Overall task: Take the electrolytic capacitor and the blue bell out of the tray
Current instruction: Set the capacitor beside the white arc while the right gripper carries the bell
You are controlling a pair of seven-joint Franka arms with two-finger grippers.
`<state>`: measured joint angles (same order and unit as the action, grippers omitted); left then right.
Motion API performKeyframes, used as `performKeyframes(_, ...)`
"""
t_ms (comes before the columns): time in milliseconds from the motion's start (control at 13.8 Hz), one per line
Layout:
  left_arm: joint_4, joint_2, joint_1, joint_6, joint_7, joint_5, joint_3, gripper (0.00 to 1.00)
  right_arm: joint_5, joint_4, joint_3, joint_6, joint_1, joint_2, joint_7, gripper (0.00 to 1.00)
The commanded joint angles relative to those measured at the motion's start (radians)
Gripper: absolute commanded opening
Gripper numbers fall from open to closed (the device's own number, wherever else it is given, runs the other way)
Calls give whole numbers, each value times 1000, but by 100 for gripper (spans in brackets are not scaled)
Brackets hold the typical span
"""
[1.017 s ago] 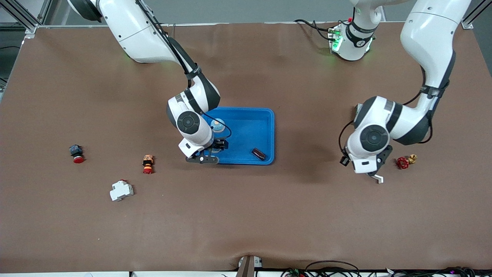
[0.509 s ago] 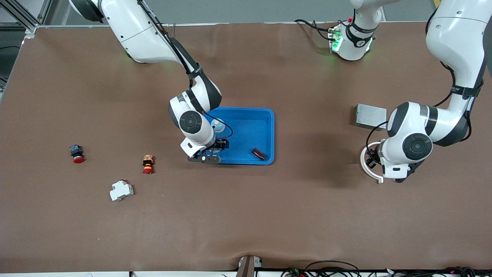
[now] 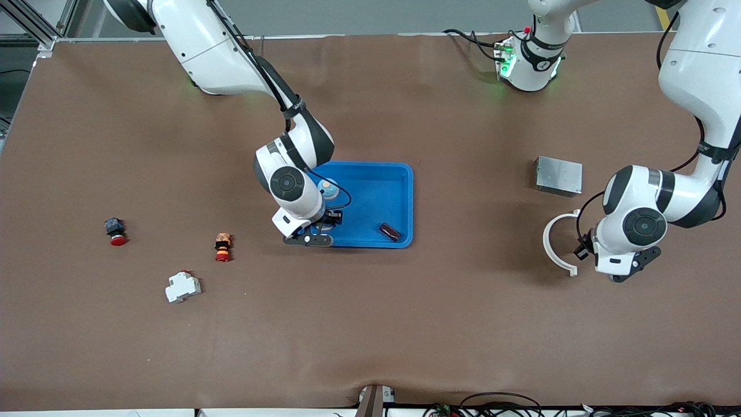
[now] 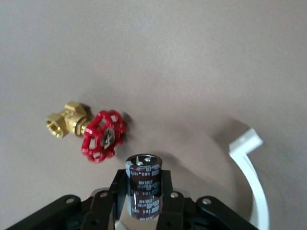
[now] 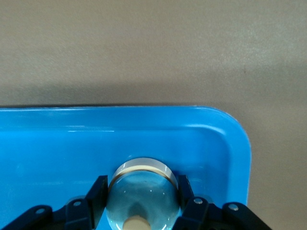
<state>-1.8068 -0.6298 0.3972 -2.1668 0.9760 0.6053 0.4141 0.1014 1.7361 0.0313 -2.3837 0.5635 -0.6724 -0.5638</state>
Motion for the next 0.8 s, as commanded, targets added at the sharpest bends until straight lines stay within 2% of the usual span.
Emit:
performKeyframes(0, -3, 9, 2, -7, -2, 21, 9, 1, 0, -24, -8, 62, -10, 43, 47, 11)
performKeyframes(145, -3, 9, 3, -7, 7, 8, 11, 4, 0, -27, -11, 171, -72, 115, 177, 11)
performKeyframes(291, -5, 10, 2, -5, 10, 2, 12, 21, 0, -26, -13, 239, -158, 171, 353, 11)
performKeyframes(509, -5, 12, 0, -4, 13, -51, 15, 32, 1, -53, -11, 259, -342, 194, 701, 11)
performKeyframes(581, -5, 13, -1, -1, 13, -56, 15, 60, 0, -72, -13, 279, -385, 192, 795, 11)
performKeyframes(654, -8, 16, -3, 1, 13, -56, 17, 100, -5, -84, -14, 299, -420, 192, 881, 11)
performKeyframes(727, -9, 18, -1, 1, 13, -59, 17, 100, -9, -84, -16, 304, -454, 192, 954, 11)
